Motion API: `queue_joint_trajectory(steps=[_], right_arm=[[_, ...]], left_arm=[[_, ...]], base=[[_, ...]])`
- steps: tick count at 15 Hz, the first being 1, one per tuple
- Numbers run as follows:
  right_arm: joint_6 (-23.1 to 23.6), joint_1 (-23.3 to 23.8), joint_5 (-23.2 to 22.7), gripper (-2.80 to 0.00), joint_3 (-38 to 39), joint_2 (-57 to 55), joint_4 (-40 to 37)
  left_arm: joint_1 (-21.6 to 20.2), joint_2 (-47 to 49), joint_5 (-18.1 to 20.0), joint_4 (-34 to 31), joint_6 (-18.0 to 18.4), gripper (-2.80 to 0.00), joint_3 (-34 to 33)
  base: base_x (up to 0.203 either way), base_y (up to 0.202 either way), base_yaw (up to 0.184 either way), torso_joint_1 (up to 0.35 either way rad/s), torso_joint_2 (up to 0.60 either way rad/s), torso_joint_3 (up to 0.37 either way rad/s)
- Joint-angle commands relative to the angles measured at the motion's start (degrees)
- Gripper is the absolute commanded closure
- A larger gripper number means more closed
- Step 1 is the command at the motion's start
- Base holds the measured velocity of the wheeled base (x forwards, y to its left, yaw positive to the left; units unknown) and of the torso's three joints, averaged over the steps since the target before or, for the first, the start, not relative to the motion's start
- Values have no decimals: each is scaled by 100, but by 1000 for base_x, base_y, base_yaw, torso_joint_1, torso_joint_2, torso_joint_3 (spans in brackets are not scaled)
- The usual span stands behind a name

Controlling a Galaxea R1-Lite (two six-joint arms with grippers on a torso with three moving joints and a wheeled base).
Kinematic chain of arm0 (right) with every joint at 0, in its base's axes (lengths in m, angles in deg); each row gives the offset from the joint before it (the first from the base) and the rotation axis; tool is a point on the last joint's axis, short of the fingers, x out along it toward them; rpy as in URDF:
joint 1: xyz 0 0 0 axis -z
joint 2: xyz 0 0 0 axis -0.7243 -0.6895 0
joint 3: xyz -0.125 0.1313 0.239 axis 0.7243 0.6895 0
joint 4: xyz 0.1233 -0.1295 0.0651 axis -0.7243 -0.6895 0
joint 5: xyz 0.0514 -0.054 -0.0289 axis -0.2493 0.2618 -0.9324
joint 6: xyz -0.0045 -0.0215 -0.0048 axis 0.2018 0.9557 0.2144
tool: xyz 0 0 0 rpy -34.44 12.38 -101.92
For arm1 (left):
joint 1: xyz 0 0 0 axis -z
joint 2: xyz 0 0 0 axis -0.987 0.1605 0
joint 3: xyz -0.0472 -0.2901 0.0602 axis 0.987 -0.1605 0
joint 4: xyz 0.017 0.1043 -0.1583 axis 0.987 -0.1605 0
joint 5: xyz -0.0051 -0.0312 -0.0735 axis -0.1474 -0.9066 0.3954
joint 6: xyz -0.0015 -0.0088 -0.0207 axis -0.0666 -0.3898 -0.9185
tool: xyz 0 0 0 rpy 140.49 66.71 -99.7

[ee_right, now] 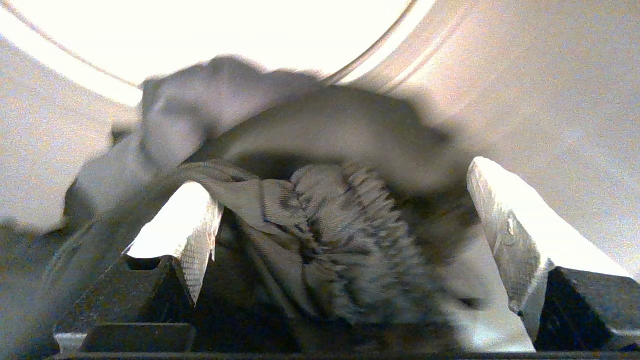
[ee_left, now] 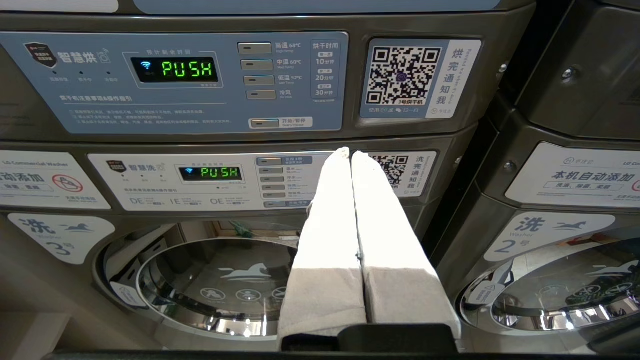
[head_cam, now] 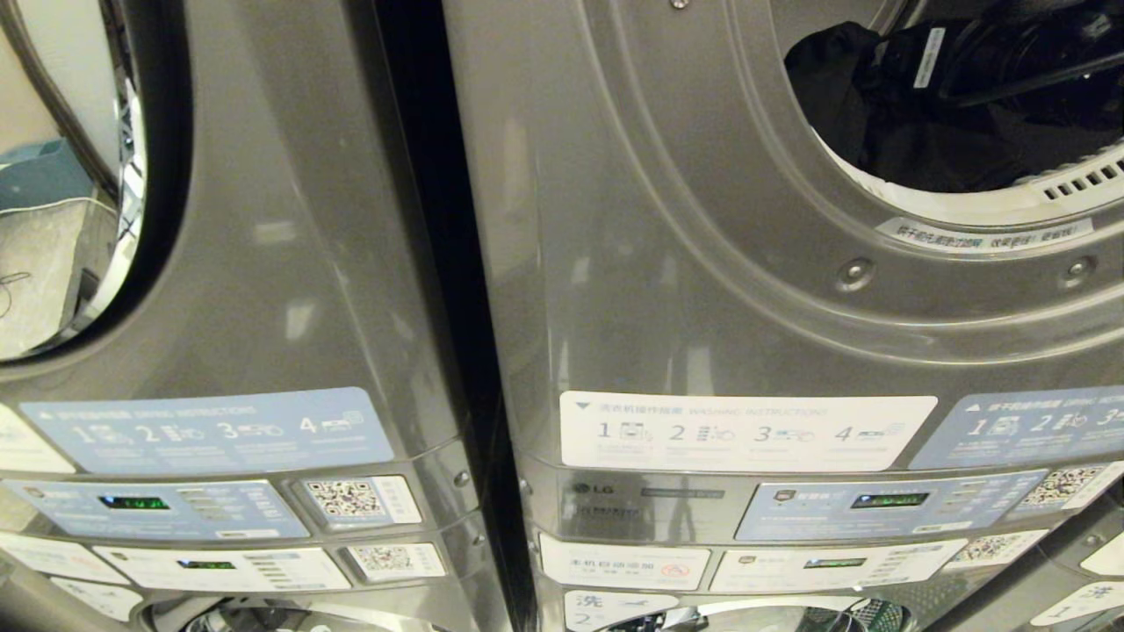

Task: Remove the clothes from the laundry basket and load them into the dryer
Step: Put the clothes in the dryer

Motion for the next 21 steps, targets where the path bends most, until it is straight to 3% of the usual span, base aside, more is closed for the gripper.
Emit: queue_joint_trajectory(steps=[1, 4, 9, 14, 18, 21], right_arm=[[-1, 129, 231, -280, 63, 271, -18], [-42, 99, 267, -280, 284, 657, -217], [-166, -428, 232, -280, 468, 1428, -257], [-110, -1279, 101, -280, 1859, 2662, -183], [-113, -1311, 85, -280, 2891, 2977, -195], [-112, -1311, 9, -280, 3208, 2865, -202]], left_arm=[[0, -2, 0, -2, -1, 0, -9], [0, -2, 0, -2, -1, 0, -9], [0, -2, 0, -2, -1, 0, -9], [0, -2, 0, -2, -1, 0, -4], [0, -2, 0, -2, -1, 0, -6], [0, -2, 0, -2, -1, 0, -9]], base=[[0, 0, 0, 0, 0, 0], [0, 0, 0, 0, 0, 0], [0, 0, 0, 0, 0, 0], [0, 0, 0, 0, 0, 0], [0, 0, 0, 0, 0, 0], [0, 0, 0, 0, 0, 0]])
